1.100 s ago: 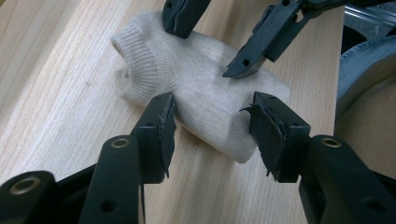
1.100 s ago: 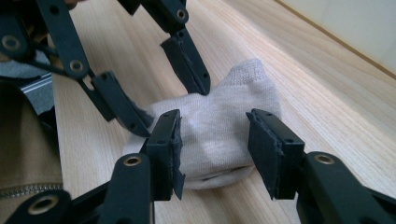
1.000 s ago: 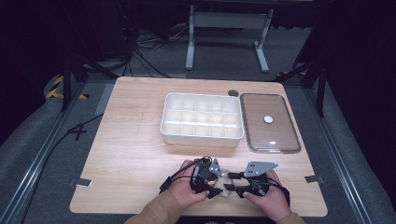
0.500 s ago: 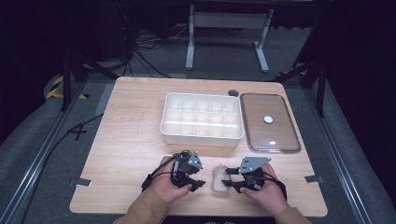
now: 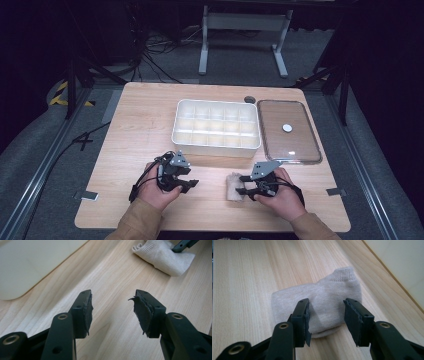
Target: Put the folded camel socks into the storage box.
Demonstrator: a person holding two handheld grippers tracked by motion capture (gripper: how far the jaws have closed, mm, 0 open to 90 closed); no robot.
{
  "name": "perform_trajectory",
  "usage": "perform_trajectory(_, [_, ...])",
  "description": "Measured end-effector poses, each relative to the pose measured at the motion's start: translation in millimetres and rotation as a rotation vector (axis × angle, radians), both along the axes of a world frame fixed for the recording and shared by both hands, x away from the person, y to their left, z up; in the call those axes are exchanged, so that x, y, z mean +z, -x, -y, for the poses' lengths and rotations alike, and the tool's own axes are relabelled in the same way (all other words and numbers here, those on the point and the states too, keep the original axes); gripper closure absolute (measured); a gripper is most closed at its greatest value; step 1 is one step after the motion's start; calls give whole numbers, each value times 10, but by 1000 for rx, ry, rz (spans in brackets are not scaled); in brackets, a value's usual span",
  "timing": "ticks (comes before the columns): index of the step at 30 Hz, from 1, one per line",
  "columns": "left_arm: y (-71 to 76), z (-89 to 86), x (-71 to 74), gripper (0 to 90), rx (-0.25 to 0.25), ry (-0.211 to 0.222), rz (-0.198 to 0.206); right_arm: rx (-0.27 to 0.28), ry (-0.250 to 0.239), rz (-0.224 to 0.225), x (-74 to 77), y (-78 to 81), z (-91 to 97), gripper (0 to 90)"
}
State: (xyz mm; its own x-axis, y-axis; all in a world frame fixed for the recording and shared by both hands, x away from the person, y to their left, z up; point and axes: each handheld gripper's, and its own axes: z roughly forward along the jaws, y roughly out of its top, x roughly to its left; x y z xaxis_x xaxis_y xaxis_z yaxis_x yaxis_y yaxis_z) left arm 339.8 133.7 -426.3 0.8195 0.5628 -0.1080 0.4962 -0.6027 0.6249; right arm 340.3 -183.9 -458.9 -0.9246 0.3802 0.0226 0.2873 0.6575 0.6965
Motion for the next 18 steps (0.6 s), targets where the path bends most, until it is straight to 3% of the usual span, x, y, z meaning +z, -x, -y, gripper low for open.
perform_trajectory(6, [3, 28, -12, 487, -7, -2, -5, 11, 29, 15, 42, -33, -7, 545])
perform_trajectory(10, [15, 52, -17, 488, -13, 9, -8, -23, 7, 5, 44, -12, -10, 538])
perform_trajectory(18, [147, 509, -50, 598, -159, 68, -21, -55, -2, 1, 13, 25, 10, 565])
